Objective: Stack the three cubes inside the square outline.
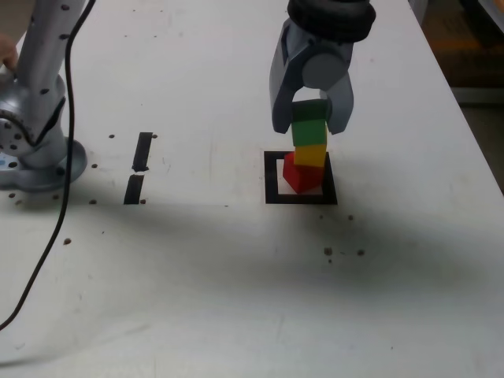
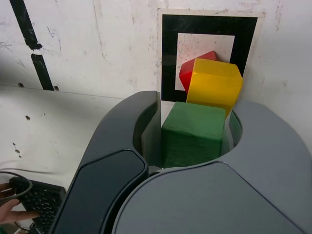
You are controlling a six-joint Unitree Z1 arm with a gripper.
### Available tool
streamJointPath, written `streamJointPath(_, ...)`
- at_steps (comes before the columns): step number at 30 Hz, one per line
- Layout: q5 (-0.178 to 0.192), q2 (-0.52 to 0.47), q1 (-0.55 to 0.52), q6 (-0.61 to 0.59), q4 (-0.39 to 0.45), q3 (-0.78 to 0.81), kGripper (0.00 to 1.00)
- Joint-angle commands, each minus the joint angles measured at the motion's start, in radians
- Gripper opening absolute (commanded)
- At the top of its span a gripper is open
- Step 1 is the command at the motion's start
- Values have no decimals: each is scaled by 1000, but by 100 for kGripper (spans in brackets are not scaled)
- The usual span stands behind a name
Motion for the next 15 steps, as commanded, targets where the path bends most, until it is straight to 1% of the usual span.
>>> streamJointPath(1, 6, 4, -2, 1, 9, -4, 34)
streamJointPath(9, 24, 5, -3, 3, 10, -5, 40)
streamJointPath(15, 28, 4, -2, 3, 10, -8, 51)
